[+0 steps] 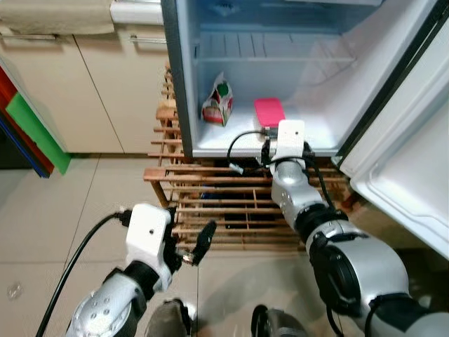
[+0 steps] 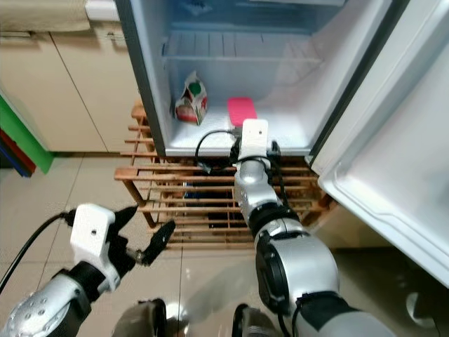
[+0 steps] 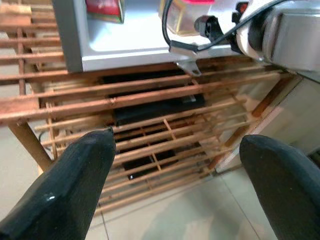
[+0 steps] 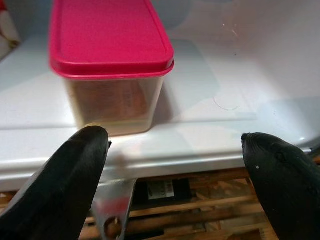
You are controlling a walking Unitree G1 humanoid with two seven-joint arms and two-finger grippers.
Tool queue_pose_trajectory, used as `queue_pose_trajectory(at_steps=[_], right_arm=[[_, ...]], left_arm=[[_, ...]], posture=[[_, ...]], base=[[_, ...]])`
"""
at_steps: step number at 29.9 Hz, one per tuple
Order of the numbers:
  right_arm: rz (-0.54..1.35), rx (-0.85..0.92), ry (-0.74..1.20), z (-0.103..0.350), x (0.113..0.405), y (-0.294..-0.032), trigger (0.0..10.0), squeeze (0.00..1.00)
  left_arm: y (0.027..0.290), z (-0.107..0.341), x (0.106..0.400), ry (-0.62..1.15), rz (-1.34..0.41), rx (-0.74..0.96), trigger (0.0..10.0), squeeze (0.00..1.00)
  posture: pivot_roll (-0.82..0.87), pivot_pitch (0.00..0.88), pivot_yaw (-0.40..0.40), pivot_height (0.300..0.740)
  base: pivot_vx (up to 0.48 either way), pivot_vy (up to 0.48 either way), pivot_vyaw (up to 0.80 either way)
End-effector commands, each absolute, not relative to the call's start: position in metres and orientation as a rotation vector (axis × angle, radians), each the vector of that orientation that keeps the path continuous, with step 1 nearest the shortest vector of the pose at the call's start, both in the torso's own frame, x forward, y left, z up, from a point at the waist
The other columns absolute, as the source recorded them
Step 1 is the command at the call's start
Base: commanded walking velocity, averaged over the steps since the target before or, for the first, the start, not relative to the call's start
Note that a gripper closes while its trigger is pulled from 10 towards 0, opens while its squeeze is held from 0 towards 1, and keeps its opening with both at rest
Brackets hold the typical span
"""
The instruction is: Restocking fridge
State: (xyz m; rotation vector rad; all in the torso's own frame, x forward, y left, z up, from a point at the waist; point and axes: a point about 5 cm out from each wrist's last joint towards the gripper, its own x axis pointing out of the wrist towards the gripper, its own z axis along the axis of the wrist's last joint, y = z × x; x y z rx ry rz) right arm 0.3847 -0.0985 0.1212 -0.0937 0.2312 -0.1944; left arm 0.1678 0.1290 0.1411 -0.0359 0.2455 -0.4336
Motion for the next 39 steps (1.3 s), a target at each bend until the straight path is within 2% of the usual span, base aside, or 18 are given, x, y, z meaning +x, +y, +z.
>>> queue_pose_trajectory(at_steps=[1,15,22,26,28,30,31,32,34,35,36,39], right_arm=[[-0.217,-0.114,0.238,0.125,0.387,-0.101,10.0,0.00],[-0.190,-0.199,0.145,0.160,0.402,-0.101,10.0,0.00],[-0.174,-0.133,0.135,0.164,0.402,-0.090,10.0,0.00],[-0.098,-0.142,0.115,0.151,0.392,-0.065,10.0,0.00],[-0.087,-0.139,0.116,0.143,0.387,-0.060,10.0,0.00],[-0.085,-0.131,0.128,0.138,0.385,-0.061,10.0,0.00],[-0.096,-0.085,0.150,0.120,0.374,-0.065,10.0,0.00],[-0.098,-0.075,0.156,0.115,0.371,-0.067,10.0,0.00],[-0.087,-0.080,0.121,0.108,0.361,-0.073,10.0,0.00],[-0.087,-0.080,0.121,0.108,0.361,-0.073,10.0,0.00],[-0.076,-0.085,0.074,0.108,0.347,-0.082,10.0,0.00],[-0.022,-0.056,-0.025,0.115,0.331,-0.093,10.0,0.00]], left_arm=[[0.132,0.144,0.160,0.260,-0.416,-0.028,10.0,0.00],[0.132,0.145,0.142,0.312,-0.394,-0.038,10.0,0.00],[0.125,0.142,0.147,0.312,-0.401,-0.060,10.0,0.00],[0.116,0.139,0.162,0.289,-0.446,-0.089,10.0,0.00],[0.112,0.137,0.167,0.285,-0.470,-0.103,10.0,0.00],[0.110,0.135,0.174,0.282,-0.481,-0.103,10.0,0.00],[0.104,0.132,0.187,0.268,-0.513,-0.104,10.0,0.00],[0.102,0.130,0.193,0.265,-0.521,-0.103,10.0,0.00],[0.099,0.129,0.207,0.249,-0.527,-0.111,10.0,0.00],[0.099,0.129,0.207,0.249,-0.527,-0.111,10.0,0.00],[0.099,0.128,0.220,0.227,-0.519,-0.098,10.0,0.00],[0.102,0.131,0.236,0.186,-0.472,-0.096,10.0,0.00]], posture=[[0.34,0.270,-0.011,0.740],[0.37,0.284,-0.024,0.740],[0.33,0.272,-0.043,0.740],[0.25,0.236,-0.051,0.740],[0.23,0.222,-0.053,0.740],[0.19,0.190,-0.052,0.740],[0.14,0.150,-0.049,0.740],[0.14,0.150,-0.049,0.740],[0.08,0.093,-0.038,0.740],[0.08,0.093,-0.038,0.740],[0.05,0.062,-0.029,0.740],[0.01,0.023,-0.015,0.740]], base=[[0.000,0.000,0.00],[0.000,0.000,0.00],[0.000,0.000,0.00],[0.000,0.000,0.00],[0.000,0.000,0.00],[0.000,0.000,0.00],[0.000,0.000,0.00],[0.000,0.000,0.00],[0.000,0.000,0.00],[0.000,0.000,0.00],[0.000,0.000,0.00],[0.000,0.000,0.00]])
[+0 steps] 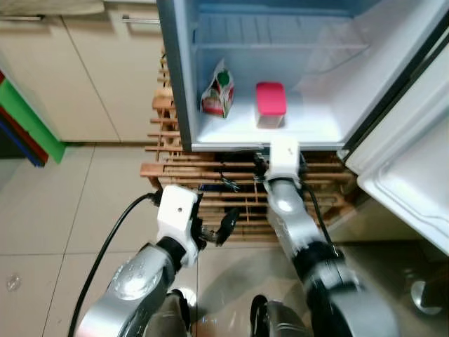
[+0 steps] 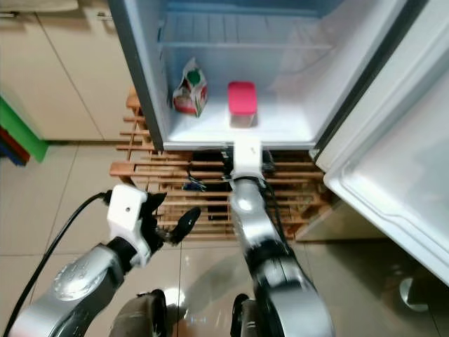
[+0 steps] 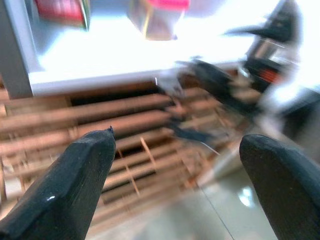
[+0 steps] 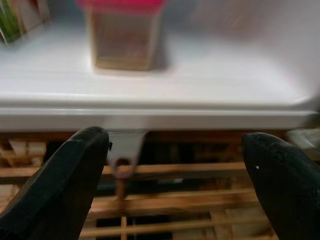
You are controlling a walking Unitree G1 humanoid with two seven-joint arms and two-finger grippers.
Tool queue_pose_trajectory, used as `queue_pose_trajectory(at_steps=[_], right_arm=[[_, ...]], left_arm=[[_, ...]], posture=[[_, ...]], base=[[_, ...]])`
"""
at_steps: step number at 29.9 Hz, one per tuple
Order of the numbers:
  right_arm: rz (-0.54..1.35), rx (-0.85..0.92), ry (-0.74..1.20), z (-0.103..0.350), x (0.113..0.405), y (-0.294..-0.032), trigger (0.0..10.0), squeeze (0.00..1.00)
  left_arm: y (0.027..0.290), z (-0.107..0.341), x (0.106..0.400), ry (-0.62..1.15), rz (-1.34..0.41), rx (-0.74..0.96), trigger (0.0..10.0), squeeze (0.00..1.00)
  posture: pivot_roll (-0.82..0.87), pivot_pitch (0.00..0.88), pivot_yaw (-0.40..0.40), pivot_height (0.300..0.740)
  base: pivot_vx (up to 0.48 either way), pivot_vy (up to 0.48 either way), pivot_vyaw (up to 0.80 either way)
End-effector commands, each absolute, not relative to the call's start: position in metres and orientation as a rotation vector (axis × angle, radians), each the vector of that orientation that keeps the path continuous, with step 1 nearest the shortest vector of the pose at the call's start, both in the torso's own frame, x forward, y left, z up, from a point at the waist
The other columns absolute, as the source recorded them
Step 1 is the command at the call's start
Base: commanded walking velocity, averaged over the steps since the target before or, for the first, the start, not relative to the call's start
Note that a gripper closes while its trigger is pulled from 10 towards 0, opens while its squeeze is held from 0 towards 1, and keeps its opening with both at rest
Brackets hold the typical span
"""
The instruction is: Restocking fridge
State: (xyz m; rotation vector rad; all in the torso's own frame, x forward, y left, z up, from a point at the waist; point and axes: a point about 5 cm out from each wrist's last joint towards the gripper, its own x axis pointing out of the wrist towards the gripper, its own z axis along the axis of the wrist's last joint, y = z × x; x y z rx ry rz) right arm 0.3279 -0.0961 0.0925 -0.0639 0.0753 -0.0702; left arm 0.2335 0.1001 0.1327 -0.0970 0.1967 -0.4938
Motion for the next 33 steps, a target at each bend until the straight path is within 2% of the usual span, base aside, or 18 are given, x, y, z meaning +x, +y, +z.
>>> queue_pose_trajectory(at_steps=[1,2,4,7,10,14,16,20,22,26,33], right_arm=[[-0.006,-0.084,-0.049,0.114,0.326,-0.097,10.0,0.00],[-0.006,-0.084,-0.049,0.114,0.326,-0.097,10.0,0.00],[-0.011,-0.087,-0.041,0.107,0.311,-0.116,10.0,0.00],[-0.016,-0.084,-0.055,0.108,0.309,-0.123,10.0,0.00],[-0.068,-0.024,-0.099,0.117,0.285,-0.152,10.0,0.00],[-0.078,-0.014,-0.116,0.121,0.276,-0.167,10.0,0.00],[-0.082,-0.012,-0.097,0.116,0.263,-0.181,10.0,0.00],[-0.086,0.002,-0.031,0.102,0.250,-0.190,10.0,0.00],[-0.084,0.023,0.021,0.093,0.254,-0.189,10.0,0.00],[-0.071,0.032,0.033,0.094,0.259,-0.186,10.0,0.00],[-0.016,-0.013,0.037,0.101,0.272,-0.182,10.0,0.00]], left_arm=[[0.105,0.132,0.240,0.172,-0.429,-0.121,10.0,0.00],[0.105,0.132,0.240,0.172,-0.429,-0.121,10.0,0.00],[0.111,0.132,0.248,0.146,-0.336,-0.150,10.0,0.00],[0.112,0.132,0.253,0.134,-0.329,-0.148,10.0,0.00],[0.143,0.141,0.264,0.051,-0.244,-0.079,10.0,0.00],[0.155,0.140,0.258,0.047,-0.219,-0.070,10.0,0.00],[0.160,0.137,0.252,0.035,-0.208,-0.068,10.0,0.00],[0.164,0.141,0.250,-0.015,-0.179,-0.077,10.0,0.00],[0.166,0.146,0.253,-0.068,-0.159,-0.057,10.0,0.00],[0.166,0.146,0.254,-0.062,-0.160,-0.051,10.0,0.00],[0.148,0.142,0.258,-0.065,-0.228,-0.063,10.0,0.00]], posture=[[-0.01,0.000,-0.004,0.740],[-0.01,0.000,-0.004,0.740],[-0.03,0.000,0.022,0.740],[-0.02,0.000,0.039,0.740],[-0.03,0.000,0.059,0.740],[-0.04,0.000,0.070,0.740],[-0.04,0.000,0.073,0.740],[-0.04,0.000,0.071,0.740],[-0.04,0.000,0.070,0.740],[-0.04,0.000,0.065,0.740],[-0.06,0.000,0.058,0.740]], base=[[0.000,0.000,0.00],[0.000,0.000,0.00],[0.000,0.000,0.00],[0.000,0.000,0.00],[0.000,0.000,0.00],[0.000,0.000,0.00],[0.000,0.000,0.00],[0.000,0.000,0.00],[0.000,-0.474,0.00],[0.000,-0.461,0.00],[0.000,-0.458,0.00]])
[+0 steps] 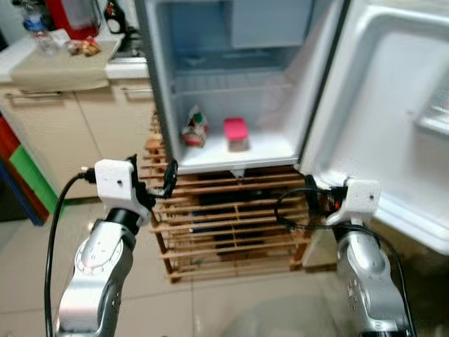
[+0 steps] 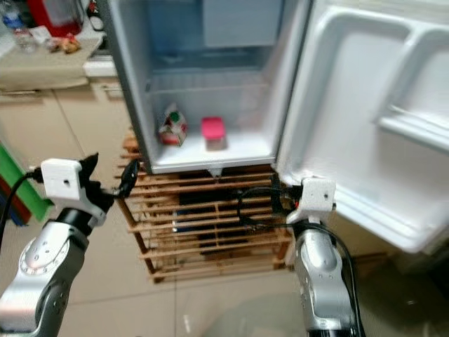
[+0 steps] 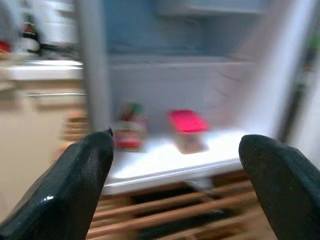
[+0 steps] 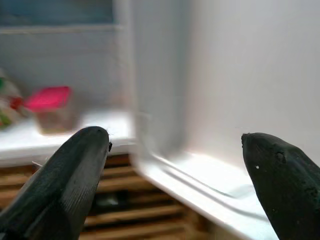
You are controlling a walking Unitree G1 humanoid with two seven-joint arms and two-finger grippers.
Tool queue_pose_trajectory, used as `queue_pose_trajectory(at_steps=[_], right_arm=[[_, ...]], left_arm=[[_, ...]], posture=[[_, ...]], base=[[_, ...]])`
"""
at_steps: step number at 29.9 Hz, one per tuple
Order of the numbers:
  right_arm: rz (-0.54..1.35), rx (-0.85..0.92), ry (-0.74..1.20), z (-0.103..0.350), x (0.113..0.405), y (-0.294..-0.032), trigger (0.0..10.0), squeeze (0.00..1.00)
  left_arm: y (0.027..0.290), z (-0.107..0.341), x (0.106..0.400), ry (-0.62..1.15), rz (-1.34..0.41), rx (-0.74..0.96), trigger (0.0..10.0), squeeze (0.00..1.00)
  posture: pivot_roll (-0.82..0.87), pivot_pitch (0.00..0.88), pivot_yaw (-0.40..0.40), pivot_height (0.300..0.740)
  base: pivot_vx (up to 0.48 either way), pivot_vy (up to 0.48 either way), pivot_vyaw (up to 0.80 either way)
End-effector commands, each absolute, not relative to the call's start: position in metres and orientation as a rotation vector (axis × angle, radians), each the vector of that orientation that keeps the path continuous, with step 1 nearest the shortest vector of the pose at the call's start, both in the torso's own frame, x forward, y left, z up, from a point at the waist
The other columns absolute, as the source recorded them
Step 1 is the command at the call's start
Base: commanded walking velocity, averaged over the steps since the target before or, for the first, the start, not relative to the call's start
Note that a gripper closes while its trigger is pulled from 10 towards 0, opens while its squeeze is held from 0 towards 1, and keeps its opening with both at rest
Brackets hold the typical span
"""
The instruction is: Restocking fridge
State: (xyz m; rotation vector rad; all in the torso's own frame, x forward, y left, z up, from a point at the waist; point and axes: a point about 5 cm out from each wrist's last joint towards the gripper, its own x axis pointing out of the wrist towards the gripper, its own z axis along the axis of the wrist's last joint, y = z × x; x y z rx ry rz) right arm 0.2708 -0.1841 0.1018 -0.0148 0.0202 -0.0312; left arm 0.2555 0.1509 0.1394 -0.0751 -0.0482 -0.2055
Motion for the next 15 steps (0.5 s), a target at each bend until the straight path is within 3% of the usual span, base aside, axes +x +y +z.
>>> queue_pose_trajectory(at_steps=[1,3,11,15], right_arm=[[-0.010,-0.019,0.036,0.102,0.273,-0.182,10.0,0.00],[-0.001,-0.019,0.039,0.102,0.274,-0.181,10.0,0.00],[0.050,-0.069,0.115,0.089,0.267,-0.176,10.0,0.00],[0.094,-0.053,0.125,0.088,0.261,-0.173,10.0,0.00]], left_arm=[[0.147,0.142,0.259,-0.065,-0.237,-0.071,10.0,0.00],[0.143,0.142,0.259,-0.064,-0.254,-0.096,10.0,0.00],[0.149,0.143,0.263,-0.082,-0.192,-0.066,10.0,0.00],[0.136,0.144,0.265,-0.098,-0.258,-0.023,10.0,0.00]], posture=[[-0.06,0.000,0.058,0.740],[-0.06,0.000,0.055,0.740],[-0.06,0.000,0.036,0.740],[-0.08,0.000,0.039,0.740]], base=[[0.000,-0.458,0.00],[0.000,-0.446,0.00],[0.000,0.000,0.00],[0.000,0.000,0.00]])
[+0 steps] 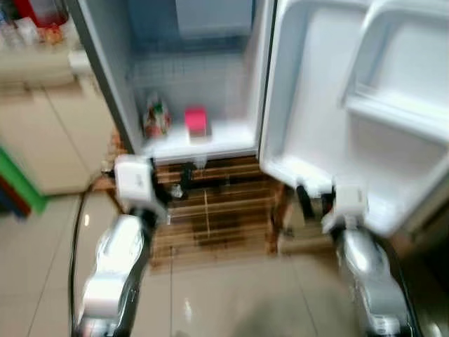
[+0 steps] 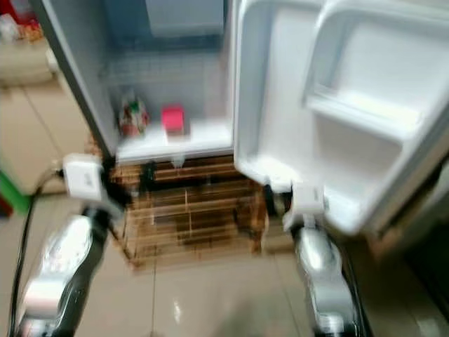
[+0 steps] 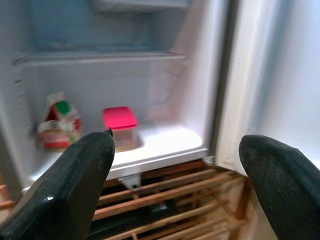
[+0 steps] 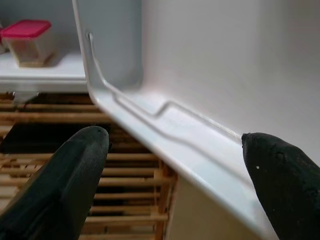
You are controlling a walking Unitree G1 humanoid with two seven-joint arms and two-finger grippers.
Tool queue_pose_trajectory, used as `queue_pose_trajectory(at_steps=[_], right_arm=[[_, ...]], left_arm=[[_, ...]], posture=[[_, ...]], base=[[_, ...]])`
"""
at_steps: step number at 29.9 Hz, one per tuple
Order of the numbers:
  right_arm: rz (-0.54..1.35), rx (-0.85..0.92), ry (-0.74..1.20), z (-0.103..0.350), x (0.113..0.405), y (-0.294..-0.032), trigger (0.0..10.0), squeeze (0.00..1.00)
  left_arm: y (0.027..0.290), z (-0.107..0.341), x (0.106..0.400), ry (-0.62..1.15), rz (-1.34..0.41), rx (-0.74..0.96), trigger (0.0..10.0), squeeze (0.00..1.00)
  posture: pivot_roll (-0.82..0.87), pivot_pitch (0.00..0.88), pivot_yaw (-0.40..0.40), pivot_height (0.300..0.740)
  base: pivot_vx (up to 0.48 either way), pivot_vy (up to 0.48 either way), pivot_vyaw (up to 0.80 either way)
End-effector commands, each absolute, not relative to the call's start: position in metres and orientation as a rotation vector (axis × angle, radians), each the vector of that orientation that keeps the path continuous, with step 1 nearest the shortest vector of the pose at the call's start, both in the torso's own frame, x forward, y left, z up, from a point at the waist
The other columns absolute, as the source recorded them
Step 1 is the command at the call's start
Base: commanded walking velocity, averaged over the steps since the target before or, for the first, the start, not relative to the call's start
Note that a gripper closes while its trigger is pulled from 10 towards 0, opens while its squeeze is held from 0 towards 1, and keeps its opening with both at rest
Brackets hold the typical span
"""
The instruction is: Restocking fridge
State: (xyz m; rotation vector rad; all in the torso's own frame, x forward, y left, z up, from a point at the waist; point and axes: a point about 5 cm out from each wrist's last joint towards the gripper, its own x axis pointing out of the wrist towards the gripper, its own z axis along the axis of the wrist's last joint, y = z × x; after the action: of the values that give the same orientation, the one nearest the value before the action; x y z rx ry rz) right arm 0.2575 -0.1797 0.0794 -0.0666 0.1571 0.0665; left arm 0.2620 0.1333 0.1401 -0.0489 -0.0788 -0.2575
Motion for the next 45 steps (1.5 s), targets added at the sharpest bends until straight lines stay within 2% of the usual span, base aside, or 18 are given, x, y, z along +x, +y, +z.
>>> queue_pose_trajectory(at_steps=[1,11,14,20,21,22,23,26,28,29,31,36,37,40,42,43,44,45], right_arm=[[0.095,-0.052,0.123,0.089,0.261,-0.172,10.0,0.00],[0.036,-0.042,0.177,0.076,0.249,-0.186,10.0,0.00],[0.008,-0.109,0.494,0.029,0.229,-0.203,10.0,0.00],[-0.063,-0.148,0.635,0.008,0.215,-0.219,10.0,0.00],[-0.107,-0.146,0.653,0.005,0.211,-0.225,10.0,0.00],[-0.235,-0.137,0.689,0.001,0.205,-0.244,10.0,0.00],[-0.235,-0.137,0.689,0.001,0.205,-0.244,10.0,0.00],[-0.551,-0.132,0.799,-0.008,0.183,-0.297,10.0,0.00],[-0.675,-0.148,0.832,-0.008,0.172,-0.322,10.0,0.00],[-0.706,-0.153,0.837,-0.008,0.170,-0.329,10.0,0.00],[-0.751,-0.158,0.845,-0.008,0.164,-0.339,10.0,0.00],[-0.880,-0.196,0.839,0.000,0.147,-0.368,10.0,0.00],[-0.946,-0.237,0.764,0.016,0.150,-0.381,10.0,0.00],[-0.967,-0.248,0.743,0.020,0.152,-0.385,10.0,0.00],[-0.967,-0.301,0.597,0.049,0.177,-0.394,10.0,0.00],[-0.967,-0.301,0.597,0.049,0.177,-0.394,10.0,0.00],[-0.935,-0.329,0.481,0.072,0.200,-0.397,10.0,0.00],[-0.935,-0.329,0.481,0.072,0.200,-0.397,10.0,0.00]], left_arm=[[0.135,0.145,0.265,-0.102,-0.264,-0.021,10.0,0.00],[0.134,0.145,0.271,-0.096,-0.286,-0.006,10.0,0.00],[0.134,0.142,0.274,-0.088,-0.295,-0.002,10.0,0.00],[0.132,0.139,0.276,-0.071,-0.310,-0.005,10.0,0.00],[0.131,0.138,0.277,-0.063,-0.314,-0.009,10.0,0.00],[0.132,0.133,0.280,-0.037,-0.311,-0.025,10.0,0.00],[0.132,0.133,0.280,-0.037,-0.311,-0.025,10.0,0.00],[0.134,0.110,0.285,0.102,-0.327,-0.005,10.0,0.00],[0.131,0.066,0.278,0.396,-0.446,0.192,10.0,0.00],[0.133,0.051,0.273,0.503,-0.485,0.261,10.0,0.00],[0.140,0.043,0.273,0.561,-0.457,0.254,10.0,0.00],[0.145,0.046,0.282,0.565,-0.436,0.200,10.0,0.00],[0.142,0.041,0.278,0.585,-0.475,0.226,10.0,0.00],[0.141,0.040,0.278,0.592,-0.485,0.233,10.0,0.00],[0.135,0.028,0.269,0.657,-0.565,0.281,10.0,0.00],[0.135,0.028,0.269,0.657,-0.565,0.281,10.0,0.00],[0.132,0.016,0.262,0.718,-0.621,0.328,10.0,0.00],[0.132,0.016,0.262,0.718,-0.621,0.328,10.0,0.00]], posture=[[-0.08,0.000,0.039,0.740],[-0.09,0.000,0.068,0.740],[-0.10,0.000,0.070,0.740],[-0.10,0.000,0.071,0.740],[-0.10,0.000,0.071,0.740],[-0.11,0.000,0.074,0.740],[-0.11,0.000,0.074,0.740],[-0.12,0.000,0.073,0.740],[-0.12,0.000,0.073,0.740],[-0.12,0.000,0.073,0.740],[-0.12,0.000,0.067,0.740],[-0.12,0.000,0.061,0.740],[-0.13,0.000,0.066,0.740],[-0.13,0.000,0.066,0.740],[-0.15,0.000,0.076,0.740],[-0.15,0.000,0.076,0.740],[-0.15,0.000,0.075,0.740],[-0.15,0.000,0.075,0.740]], base=[[0.000,0.000,0.00],[-0.049,-0.159,0.00],[0.000,-0.092,0.00],[0.000,0.000,0.00],[0.000,0.000,0.00],[0.000,0.000,0.00],[0.000,0.000,0.00],[0.000,0.000,0.00],[0.000,0.000,0.00],[0.000,0.000,0.00],[0.000,0.000,0.00],[0.000,0.000,0.00],[0.000,0.000,0.00],[0.000,0.000,0.00],[0.000,0.000,0.00],[0.000,0.000,0.00],[0.000,0.000,0.00],[0.000,0.000,0.00]])
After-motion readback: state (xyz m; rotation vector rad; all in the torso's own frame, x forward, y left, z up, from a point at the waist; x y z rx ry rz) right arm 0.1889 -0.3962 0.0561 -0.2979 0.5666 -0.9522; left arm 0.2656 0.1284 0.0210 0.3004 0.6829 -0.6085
